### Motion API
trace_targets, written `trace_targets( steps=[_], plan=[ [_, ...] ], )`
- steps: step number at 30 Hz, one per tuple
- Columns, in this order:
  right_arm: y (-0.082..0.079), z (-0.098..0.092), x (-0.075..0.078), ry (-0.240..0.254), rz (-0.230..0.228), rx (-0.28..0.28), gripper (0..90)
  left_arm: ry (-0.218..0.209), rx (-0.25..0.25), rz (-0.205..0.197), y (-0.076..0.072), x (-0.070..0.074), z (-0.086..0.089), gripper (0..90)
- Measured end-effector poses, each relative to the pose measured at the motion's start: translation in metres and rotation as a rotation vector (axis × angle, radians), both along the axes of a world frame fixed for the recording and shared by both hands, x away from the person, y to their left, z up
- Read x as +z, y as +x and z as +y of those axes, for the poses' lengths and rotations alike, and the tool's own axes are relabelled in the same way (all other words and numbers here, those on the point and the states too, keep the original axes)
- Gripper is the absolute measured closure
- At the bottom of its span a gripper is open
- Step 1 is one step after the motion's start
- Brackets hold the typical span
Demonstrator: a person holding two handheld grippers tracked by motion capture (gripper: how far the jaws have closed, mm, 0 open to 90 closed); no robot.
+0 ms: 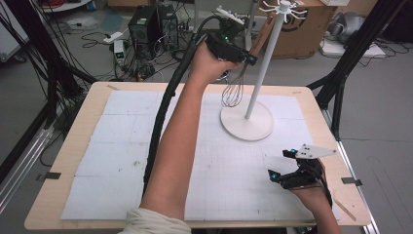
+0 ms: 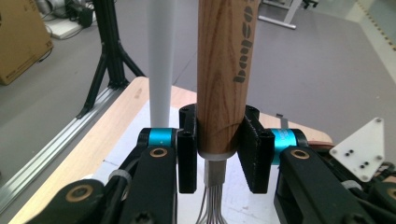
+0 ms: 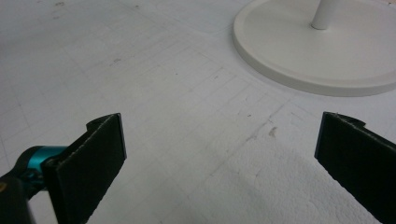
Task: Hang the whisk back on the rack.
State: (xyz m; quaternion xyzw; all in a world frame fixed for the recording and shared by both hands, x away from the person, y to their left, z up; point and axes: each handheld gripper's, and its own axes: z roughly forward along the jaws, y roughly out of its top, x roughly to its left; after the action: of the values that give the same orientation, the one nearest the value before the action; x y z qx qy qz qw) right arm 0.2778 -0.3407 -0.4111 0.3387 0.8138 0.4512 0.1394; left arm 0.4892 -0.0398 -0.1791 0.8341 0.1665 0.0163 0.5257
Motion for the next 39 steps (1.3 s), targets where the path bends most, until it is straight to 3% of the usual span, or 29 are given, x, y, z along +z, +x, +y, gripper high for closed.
trace_targets(
  steps=[7, 9, 11, 20, 24, 26, 39],
  plan=[
    [0.0, 0.0, 0.0, -0.001, 0.001, 0.0, 0.8, 0.002, 0.004, 0.02, 0.005, -0.005, -0.007, 69.8],
    [0.0, 0.0, 0.0, -0.003, -0.001, 0.0, 0.8, 0.048, 0.022, 0.022, 0.005, -0.008, -0.009, 58.1],
    [0.0, 0.001, 0.0, -0.004, 0.002, 0.002, 0.8, 0.064, 0.035, 0.029, 0.005, -0.01, -0.008, 52.1],
    [-0.001, 0.001, -0.001, -0.007, 0.004, 0.004, 0.8, 0.076, 0.039, 0.046, 0.0, -0.017, 0.013, 42.3],
    [-0.001, -0.001, 0.0, -0.01, 0.002, 0.004, 0.8, 0.08, 0.027, 0.052, -0.007, -0.022, 0.026, 37.2],
    [-0.001, -0.004, 0.001, 0.007, 0.001, -0.01, 0.9, 0.106, 0.016, 0.048, -0.013, -0.024, 0.03, 34.3],
    [0.001, -0.003, 0.0, 0.001, 0.003, -0.01, 0.8, 0.057, -0.019, 0.042, -0.05, -0.04, 0.07, 23.6]
  ],
)
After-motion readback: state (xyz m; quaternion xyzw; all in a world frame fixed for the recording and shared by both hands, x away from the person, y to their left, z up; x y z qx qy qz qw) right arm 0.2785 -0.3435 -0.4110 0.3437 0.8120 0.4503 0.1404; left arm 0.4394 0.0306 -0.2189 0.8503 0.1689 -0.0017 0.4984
